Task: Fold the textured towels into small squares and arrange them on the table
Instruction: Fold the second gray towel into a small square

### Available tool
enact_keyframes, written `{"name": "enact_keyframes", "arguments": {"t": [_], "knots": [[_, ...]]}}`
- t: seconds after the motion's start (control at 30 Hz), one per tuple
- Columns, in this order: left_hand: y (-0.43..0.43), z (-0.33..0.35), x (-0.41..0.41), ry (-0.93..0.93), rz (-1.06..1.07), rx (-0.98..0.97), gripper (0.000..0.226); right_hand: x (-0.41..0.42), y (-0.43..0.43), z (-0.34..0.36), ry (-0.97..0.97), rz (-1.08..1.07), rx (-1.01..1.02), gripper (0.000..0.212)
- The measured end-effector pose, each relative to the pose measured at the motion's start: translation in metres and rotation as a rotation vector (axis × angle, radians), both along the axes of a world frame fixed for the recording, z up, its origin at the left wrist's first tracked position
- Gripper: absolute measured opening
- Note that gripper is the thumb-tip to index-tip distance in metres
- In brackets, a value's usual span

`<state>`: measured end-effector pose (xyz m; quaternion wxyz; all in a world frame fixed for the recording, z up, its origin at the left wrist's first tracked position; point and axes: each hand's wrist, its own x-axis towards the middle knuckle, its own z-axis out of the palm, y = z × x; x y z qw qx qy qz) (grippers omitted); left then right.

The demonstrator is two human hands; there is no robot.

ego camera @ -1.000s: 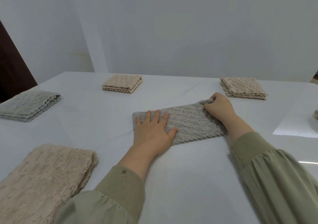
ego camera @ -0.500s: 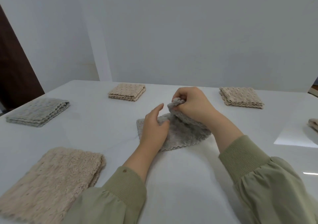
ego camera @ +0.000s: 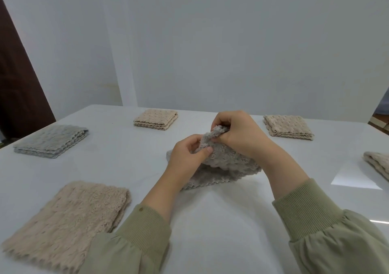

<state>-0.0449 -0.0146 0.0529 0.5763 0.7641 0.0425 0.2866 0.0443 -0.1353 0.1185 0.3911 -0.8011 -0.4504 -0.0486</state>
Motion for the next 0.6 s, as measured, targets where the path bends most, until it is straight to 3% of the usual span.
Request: {"name": "enact_keyframes", "arguments": {"t": [0.13,0.27,0.37,0.47,0.53,0.6], "knots": [[0.002,0.002,-0.002,0.011,0.155,0.010,0.044,0.002,0.001,-0.003,0.007,-0.074,0.055,0.016],[0.006,0.003,-0.005,-0.099,0.366,-0.060,0.043,0.011,-0.002,-0.007,0.123,-0.270,0.109,0.053],[0.010,0.003,-0.005,-0.172,0.480,-0.102,0.042,0.024,-0.003,-0.013,0.457,-0.280,0.096,0.083],[0.010,0.003,-0.005,-0.190,0.532,-0.111,0.044,0.036,-0.004,-0.030,0.975,0.026,0.019,0.116],[0.011,0.002,-0.005,-0.196,0.540,-0.110,0.039,0.038,-0.003,-0.044,1.117,0.151,-0.024,0.113],[0.011,0.002,-0.004,-0.195,0.531,-0.107,0.033,0.036,0.001,-0.049,1.128,0.148,0.035,0.090]]}}
